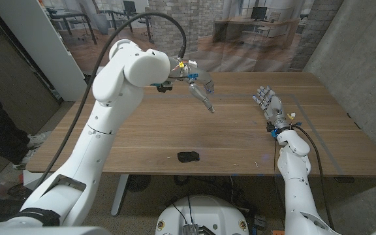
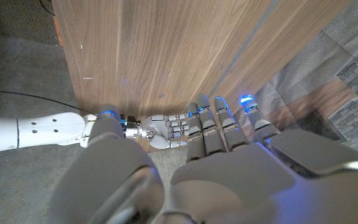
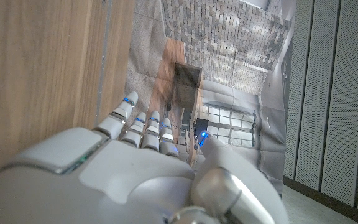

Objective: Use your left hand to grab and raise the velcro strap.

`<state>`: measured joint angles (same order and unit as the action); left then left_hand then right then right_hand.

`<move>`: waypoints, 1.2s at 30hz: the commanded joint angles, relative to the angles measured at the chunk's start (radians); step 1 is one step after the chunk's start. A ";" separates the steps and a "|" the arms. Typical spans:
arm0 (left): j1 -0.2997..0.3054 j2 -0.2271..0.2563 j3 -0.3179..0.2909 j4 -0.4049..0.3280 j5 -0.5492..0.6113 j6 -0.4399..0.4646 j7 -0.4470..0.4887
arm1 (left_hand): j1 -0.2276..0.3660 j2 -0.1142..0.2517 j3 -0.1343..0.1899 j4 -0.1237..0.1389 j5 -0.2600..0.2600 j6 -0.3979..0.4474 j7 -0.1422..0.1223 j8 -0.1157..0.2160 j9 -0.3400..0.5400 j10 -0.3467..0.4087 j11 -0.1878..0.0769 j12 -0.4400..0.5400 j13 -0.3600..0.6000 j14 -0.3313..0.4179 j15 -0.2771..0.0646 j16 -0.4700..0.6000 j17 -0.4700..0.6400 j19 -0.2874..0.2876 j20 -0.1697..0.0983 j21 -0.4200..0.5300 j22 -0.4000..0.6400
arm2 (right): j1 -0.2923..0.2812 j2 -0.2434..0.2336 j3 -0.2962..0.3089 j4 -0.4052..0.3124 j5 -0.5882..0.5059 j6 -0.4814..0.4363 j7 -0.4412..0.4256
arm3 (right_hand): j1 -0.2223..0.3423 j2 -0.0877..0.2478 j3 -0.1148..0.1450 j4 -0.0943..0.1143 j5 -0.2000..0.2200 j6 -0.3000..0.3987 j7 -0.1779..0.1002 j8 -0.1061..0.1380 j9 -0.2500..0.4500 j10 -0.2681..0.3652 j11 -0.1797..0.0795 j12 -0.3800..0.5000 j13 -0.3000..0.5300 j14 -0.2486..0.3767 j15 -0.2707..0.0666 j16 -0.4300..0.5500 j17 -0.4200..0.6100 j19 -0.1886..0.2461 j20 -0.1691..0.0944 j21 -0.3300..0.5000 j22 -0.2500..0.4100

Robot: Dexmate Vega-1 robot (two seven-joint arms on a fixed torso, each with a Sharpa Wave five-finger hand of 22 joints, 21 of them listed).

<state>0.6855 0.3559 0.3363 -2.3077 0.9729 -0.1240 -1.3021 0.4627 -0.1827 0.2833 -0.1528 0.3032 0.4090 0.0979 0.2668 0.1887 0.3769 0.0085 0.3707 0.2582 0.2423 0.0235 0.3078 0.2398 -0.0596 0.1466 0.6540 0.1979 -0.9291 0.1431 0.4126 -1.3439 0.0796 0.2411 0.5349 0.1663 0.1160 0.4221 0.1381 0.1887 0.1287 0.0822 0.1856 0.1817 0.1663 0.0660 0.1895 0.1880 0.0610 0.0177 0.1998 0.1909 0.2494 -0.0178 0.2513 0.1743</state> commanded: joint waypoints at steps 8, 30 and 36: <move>-0.105 0.065 0.136 0.031 0.021 0.062 -0.076 | 0.017 0.006 -0.020 0.000 0.007 0.046 -0.009 0.009 0.002 0.008 -0.008 0.017 0.009 -0.007 -0.012 -0.003 0.006 -0.002 -0.011 -0.001 0.004 | 0.011 -0.004 0.003 0.021 0.003 0.013 -0.004 | -0.011 0.000 -0.005 0.001 0.007 0.007 0.000 0.007 0.002 0.006 0.000 0.008 0.004 0.010 0.003 -0.002 0.001 0.010 -0.003 -0.003 0.004; -0.287 0.213 0.342 0.037 -0.062 0.210 -0.076 | 0.050 0.014 -0.048 -0.001 0.016 0.144 -0.018 0.018 0.002 0.041 -0.020 0.051 0.024 0.001 -0.029 -0.008 0.009 0.017 -0.023 -0.001 0.004 | 0.022 -0.005 0.006 0.051 0.005 0.030 -0.010 | -0.015 -0.002 -0.007 -0.002 0.009 0.008 0.001 0.007 0.002 0.007 0.001 0.008 0.004 0.012 0.003 -0.003 0.000 0.012 -0.002 -0.007 0.004; -0.330 0.244 0.399 0.040 -0.089 0.241 -0.076 | 0.054 0.015 -0.053 0.000 0.017 0.152 -0.017 0.015 0.002 0.043 -0.021 0.056 0.027 0.004 -0.030 -0.008 0.010 0.021 -0.022 -0.001 0.004 | 0.024 -0.005 0.006 0.055 0.005 0.034 -0.012 | -0.017 -0.002 -0.008 -0.002 0.010 0.009 0.001 0.008 0.002 0.009 0.000 0.008 0.004 0.013 0.004 -0.003 0.000 0.013 -0.002 -0.008 0.004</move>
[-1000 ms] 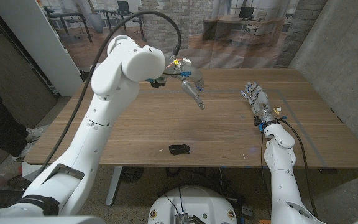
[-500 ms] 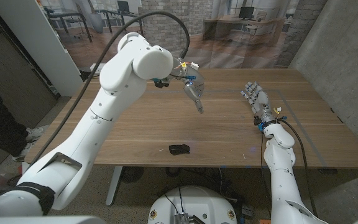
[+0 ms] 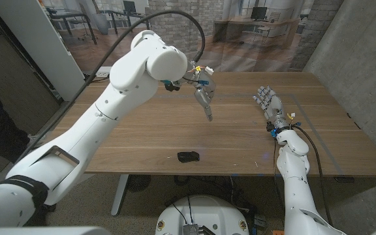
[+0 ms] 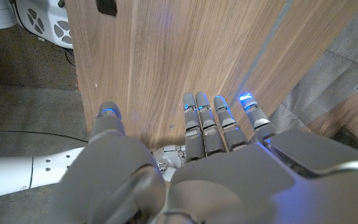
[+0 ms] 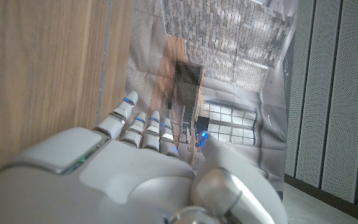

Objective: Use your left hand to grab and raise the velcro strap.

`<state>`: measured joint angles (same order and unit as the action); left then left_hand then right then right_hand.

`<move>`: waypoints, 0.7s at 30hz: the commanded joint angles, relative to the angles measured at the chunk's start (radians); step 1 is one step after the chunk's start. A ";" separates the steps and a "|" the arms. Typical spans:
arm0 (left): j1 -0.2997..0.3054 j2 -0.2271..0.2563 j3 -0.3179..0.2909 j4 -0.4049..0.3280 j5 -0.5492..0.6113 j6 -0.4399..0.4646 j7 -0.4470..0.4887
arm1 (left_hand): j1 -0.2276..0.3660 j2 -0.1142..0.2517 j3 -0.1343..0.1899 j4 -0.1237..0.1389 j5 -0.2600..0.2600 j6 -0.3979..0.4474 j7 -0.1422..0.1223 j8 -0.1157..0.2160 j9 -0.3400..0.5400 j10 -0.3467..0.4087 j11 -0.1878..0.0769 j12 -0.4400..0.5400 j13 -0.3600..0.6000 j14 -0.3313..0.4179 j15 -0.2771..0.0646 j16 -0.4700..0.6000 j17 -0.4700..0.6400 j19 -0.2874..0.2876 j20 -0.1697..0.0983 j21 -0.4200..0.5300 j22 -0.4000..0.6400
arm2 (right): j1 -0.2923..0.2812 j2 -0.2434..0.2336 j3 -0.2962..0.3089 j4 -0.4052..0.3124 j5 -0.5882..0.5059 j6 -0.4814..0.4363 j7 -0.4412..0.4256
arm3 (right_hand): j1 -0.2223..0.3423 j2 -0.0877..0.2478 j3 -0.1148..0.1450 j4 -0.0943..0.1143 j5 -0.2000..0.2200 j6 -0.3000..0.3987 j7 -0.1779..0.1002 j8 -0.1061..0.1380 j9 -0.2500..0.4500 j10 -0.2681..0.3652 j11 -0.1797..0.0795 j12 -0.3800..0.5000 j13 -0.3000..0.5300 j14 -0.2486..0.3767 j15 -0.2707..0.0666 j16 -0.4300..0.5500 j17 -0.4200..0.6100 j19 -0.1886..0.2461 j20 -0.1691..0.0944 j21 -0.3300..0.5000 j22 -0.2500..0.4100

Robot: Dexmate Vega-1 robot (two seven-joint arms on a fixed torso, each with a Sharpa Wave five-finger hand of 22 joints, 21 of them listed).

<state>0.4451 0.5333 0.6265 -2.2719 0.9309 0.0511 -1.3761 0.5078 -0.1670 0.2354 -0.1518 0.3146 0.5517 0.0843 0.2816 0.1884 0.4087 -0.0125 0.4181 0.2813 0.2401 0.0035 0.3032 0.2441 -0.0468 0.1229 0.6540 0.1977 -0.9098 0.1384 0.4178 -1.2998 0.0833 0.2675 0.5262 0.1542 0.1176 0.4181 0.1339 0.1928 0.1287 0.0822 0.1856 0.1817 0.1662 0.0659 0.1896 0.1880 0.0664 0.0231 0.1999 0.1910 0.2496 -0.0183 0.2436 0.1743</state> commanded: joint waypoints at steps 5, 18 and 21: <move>-0.105 0.082 0.138 0.005 -0.058 0.078 -0.002 | 0.013 0.000 -0.009 0.000 0.007 0.016 -0.003 -0.001 0.003 0.013 -0.001 0.012 0.006 0.009 -0.013 -0.004 0.006 0.011 0.001 0.000 0.005 | 0.006 -0.002 0.000 0.014 0.000 0.010 -0.003 | -0.006 -0.004 -0.005 0.002 0.007 0.010 0.001 0.008 0.002 0.010 0.001 0.008 0.004 0.008 -0.001 -0.003 0.000 0.014 -0.001 -0.001 0.004; -0.160 0.119 0.222 0.016 -0.101 0.126 -0.002 | 0.022 0.008 -0.017 0.004 0.010 0.011 -0.006 -0.016 0.003 0.004 0.002 0.018 0.012 0.006 -0.012 -0.009 0.007 0.014 -0.004 -0.001 0.005 | 0.003 -0.004 -0.004 0.009 -0.004 0.006 -0.004 | -0.007 -0.006 -0.006 0.000 0.008 0.011 0.001 0.007 0.002 0.011 0.000 0.008 0.004 0.009 -0.002 -0.004 -0.001 0.015 -0.001 -0.004 0.004; -0.177 0.124 0.246 0.024 -0.113 0.139 -0.002 | 0.025 0.011 -0.019 0.005 0.011 0.004 -0.007 -0.023 0.002 0.000 0.002 0.019 0.014 0.001 -0.011 -0.012 0.008 0.014 -0.003 -0.002 0.005 | 0.001 -0.003 -0.005 0.008 -0.004 0.007 -0.003 | -0.008 -0.006 -0.006 -0.001 0.008 0.011 0.001 0.007 0.002 0.010 0.000 0.008 0.004 0.009 -0.001 -0.004 -0.001 0.015 -0.001 -0.005 0.004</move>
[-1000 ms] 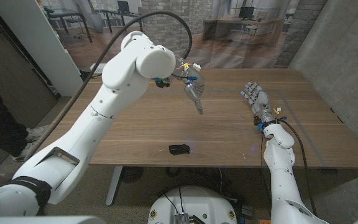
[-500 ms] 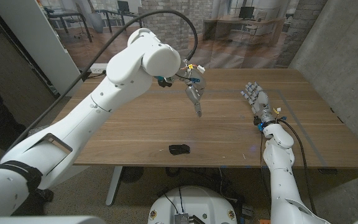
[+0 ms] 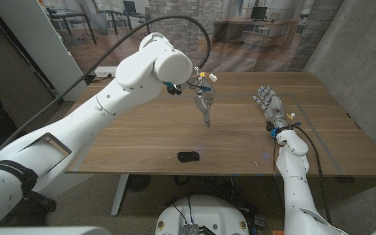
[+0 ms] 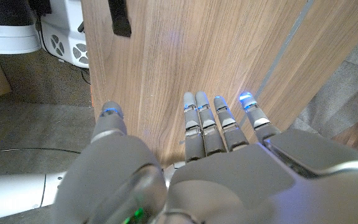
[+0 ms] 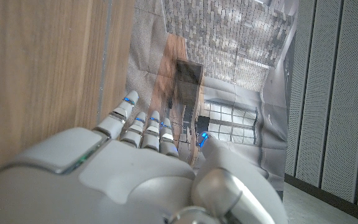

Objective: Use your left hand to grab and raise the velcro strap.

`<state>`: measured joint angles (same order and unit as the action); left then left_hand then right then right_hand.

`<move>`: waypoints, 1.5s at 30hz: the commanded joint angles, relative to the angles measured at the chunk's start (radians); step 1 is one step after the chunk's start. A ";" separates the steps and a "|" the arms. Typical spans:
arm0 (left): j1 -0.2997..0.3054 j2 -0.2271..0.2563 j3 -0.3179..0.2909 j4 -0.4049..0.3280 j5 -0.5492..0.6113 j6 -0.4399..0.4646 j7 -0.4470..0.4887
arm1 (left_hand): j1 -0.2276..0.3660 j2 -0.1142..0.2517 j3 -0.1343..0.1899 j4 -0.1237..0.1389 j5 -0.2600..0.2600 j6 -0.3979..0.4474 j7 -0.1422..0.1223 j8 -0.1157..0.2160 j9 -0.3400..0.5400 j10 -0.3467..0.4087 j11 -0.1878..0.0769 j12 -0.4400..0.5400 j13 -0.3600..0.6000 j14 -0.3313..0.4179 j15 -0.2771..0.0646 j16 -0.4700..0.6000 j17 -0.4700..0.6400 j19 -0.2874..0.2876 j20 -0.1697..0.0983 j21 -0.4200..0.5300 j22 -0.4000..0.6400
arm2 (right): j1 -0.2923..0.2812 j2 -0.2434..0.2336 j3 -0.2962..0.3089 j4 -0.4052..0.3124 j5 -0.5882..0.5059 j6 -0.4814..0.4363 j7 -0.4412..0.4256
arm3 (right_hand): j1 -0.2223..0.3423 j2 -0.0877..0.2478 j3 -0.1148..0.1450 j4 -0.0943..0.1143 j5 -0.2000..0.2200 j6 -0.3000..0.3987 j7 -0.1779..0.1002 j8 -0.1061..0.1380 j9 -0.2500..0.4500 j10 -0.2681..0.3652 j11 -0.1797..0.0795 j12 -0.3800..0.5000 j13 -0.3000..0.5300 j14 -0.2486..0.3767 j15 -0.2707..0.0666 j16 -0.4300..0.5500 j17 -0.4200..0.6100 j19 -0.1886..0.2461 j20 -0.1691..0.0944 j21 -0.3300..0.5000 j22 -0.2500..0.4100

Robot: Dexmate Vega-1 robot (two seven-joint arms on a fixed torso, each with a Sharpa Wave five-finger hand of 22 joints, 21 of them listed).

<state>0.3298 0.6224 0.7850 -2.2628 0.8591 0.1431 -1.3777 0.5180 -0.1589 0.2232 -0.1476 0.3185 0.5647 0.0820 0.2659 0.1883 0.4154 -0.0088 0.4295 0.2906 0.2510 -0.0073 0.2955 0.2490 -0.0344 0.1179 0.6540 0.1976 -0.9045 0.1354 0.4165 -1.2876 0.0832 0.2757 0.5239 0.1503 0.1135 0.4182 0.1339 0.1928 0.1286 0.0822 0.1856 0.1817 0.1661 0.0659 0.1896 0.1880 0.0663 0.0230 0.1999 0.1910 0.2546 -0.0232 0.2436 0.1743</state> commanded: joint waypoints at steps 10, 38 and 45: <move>-0.154 0.058 0.213 0.049 -0.086 0.093 0.000 | 0.022 0.012 -0.009 0.004 0.010 -0.024 -0.003 -0.022 0.003 -0.023 0.001 0.007 0.008 -0.016 0.004 -0.008 0.005 0.000 0.001 -0.004 0.006 | -0.010 -0.001 -0.006 -0.008 -0.003 0.001 0.001 | -0.005 -0.002 -0.007 -0.002 0.009 0.011 0.001 0.007 0.002 0.010 0.000 0.007 0.004 0.009 -0.001 -0.005 -0.002 0.011 0.004 -0.007 0.004; -0.259 0.113 0.380 0.005 -0.127 0.176 0.000 | 0.059 0.030 -0.012 0.003 0.017 0.046 0.001 -0.022 0.002 0.012 -0.007 0.040 0.019 0.004 -0.009 -0.008 0.007 0.014 -0.004 -0.002 0.006 | -0.054 0.020 -0.016 -0.047 0.017 0.017 0.000 | -0.008 -0.002 -0.008 -0.004 0.011 0.010 0.001 0.006 0.002 0.010 0.001 0.007 0.004 0.010 -0.001 -0.006 -0.002 0.014 0.003 -0.011 0.004; -0.305 0.119 0.444 -0.004 -0.132 0.201 0.000 | 0.075 0.033 -0.010 0.000 0.019 0.056 -0.002 -0.025 0.002 0.019 -0.009 0.048 0.021 0.008 -0.010 -0.010 0.007 0.020 -0.007 -0.001 0.006 | -0.061 0.021 -0.016 -0.049 0.029 0.028 0.000 | -0.009 -0.002 -0.008 -0.004 0.012 0.011 0.001 0.007 0.002 0.010 0.000 0.007 0.004 0.010 -0.002 -0.006 -0.002 0.013 0.003 -0.012 0.004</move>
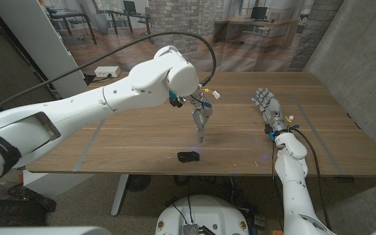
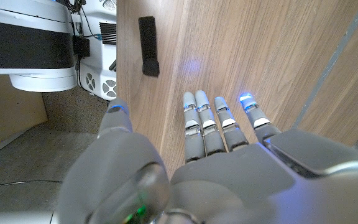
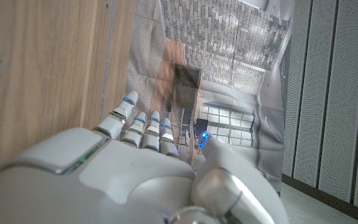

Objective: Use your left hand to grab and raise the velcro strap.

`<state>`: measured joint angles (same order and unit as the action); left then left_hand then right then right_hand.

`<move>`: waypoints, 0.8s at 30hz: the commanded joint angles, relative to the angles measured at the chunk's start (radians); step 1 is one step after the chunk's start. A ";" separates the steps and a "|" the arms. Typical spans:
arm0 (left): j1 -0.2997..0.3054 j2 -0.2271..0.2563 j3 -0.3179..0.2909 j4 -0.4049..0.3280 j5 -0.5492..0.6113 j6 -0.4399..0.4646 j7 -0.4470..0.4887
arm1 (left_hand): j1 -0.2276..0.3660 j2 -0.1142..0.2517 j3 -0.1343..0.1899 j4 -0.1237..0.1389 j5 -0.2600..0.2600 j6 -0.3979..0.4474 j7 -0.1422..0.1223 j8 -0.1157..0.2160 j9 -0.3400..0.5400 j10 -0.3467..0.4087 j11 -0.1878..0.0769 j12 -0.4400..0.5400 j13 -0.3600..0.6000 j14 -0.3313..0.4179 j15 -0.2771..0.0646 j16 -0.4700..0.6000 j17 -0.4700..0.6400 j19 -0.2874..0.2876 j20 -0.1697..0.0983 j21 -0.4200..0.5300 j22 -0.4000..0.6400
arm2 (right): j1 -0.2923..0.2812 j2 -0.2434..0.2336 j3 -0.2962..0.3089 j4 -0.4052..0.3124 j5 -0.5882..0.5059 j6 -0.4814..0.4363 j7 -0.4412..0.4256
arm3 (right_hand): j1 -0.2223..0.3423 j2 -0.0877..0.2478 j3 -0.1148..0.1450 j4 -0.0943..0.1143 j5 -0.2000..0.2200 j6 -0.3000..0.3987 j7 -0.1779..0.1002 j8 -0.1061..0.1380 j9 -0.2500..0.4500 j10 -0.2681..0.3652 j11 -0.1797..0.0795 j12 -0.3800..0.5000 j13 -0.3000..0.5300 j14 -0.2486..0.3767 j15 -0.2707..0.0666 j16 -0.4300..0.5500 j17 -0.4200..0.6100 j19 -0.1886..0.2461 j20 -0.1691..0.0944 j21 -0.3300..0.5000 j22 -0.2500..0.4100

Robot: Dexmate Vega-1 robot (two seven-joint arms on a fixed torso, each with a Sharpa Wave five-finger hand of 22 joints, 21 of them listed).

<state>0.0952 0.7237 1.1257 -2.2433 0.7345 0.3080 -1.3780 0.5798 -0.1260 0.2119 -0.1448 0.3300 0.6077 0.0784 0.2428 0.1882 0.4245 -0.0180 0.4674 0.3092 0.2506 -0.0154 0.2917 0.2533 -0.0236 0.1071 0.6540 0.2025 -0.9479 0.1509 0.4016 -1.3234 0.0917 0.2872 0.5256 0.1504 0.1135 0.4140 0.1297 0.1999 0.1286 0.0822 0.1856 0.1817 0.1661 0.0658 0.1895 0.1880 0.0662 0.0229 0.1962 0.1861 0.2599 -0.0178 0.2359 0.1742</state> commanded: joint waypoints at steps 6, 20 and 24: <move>-0.115 0.019 0.165 -0.025 -0.009 0.065 0.000 | 0.026 0.004 0.003 -0.004 0.009 0.027 -0.001 -0.002 0.002 0.013 -0.005 0.015 0.005 0.017 -0.008 -0.005 0.002 0.018 0.001 0.002 0.002 | -0.014 0.003 -0.001 -0.001 0.031 0.025 0.003 | -0.010 -0.002 -0.004 -0.001 0.005 0.011 0.001 0.006 0.002 0.011 0.001 0.007 0.004 0.010 0.000 -0.002 0.003 0.008 -0.002 -0.005 0.004; -0.137 0.028 0.213 -0.012 0.008 0.084 0.000 | 0.037 0.011 0.000 0.001 0.009 0.084 -0.008 0.005 0.002 0.034 -0.007 0.035 0.010 0.035 -0.016 -0.003 0.003 0.029 -0.001 0.005 0.003 | 0.000 -0.006 -0.004 0.021 0.032 0.036 0.001 | -0.011 -0.002 -0.005 -0.001 0.006 0.011 0.002 0.006 0.002 0.011 0.000 0.007 0.004 0.010 -0.001 -0.003 0.003 0.009 -0.002 -0.008 0.004; -0.136 0.026 0.212 0.000 0.005 0.081 0.000 | 0.039 0.011 0.000 0.002 0.009 0.087 -0.007 0.003 0.002 0.034 -0.009 0.037 0.012 0.037 -0.015 -0.004 0.003 0.030 -0.002 0.006 0.003 | 0.002 -0.007 -0.004 0.025 0.032 0.037 0.000 | -0.011 -0.002 -0.005 -0.002 0.006 0.011 0.001 0.006 0.002 0.011 0.000 0.007 0.004 0.010 -0.001 -0.003 0.003 0.009 -0.002 -0.008 0.004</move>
<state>-0.0213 0.7471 1.3042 -2.2616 0.7349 0.3789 -1.3779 0.6074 -0.1169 0.2119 -0.1448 0.3300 0.6828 0.0714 0.2428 0.1882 0.4461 -0.0249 0.4974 0.3184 0.2796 -0.0319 0.2880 0.2532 -0.0035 0.1020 0.6540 0.2023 -0.9534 0.1484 0.3989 -1.3111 0.1210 0.3176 0.5274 0.1452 0.1083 0.4112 0.1269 0.1998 0.1286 0.0821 0.1856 0.1817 0.1661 0.0658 0.1896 0.1880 0.0662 0.0229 0.1962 0.1862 0.2598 -0.0178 0.2282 0.1743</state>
